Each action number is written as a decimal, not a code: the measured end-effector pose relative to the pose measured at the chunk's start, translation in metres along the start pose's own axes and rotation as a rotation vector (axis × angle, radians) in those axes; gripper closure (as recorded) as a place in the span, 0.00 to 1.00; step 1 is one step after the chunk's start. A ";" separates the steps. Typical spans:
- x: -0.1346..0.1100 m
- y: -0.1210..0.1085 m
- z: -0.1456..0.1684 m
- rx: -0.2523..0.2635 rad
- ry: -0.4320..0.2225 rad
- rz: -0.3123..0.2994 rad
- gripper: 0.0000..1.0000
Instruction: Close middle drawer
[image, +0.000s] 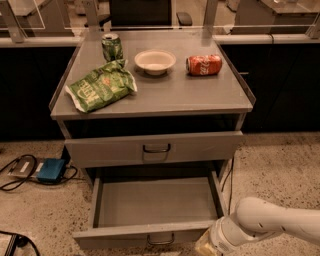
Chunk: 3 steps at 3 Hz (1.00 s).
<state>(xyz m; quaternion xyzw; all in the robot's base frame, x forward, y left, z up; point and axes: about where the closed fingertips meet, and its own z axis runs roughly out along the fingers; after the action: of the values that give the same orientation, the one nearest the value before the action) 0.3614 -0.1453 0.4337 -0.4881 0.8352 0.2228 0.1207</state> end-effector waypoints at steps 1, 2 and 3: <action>0.000 0.000 0.001 -0.001 0.000 0.000 0.82; 0.000 0.000 0.000 -0.001 0.000 0.000 0.58; -0.005 0.004 0.001 -0.010 -0.001 0.009 0.27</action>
Offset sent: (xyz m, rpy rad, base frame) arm -0.0003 0.0002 -0.0005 0.0006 0.0012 0.0001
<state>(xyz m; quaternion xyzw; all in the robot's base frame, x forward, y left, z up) 0.3606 -0.1393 0.4360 -0.4848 0.8362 0.2279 0.1179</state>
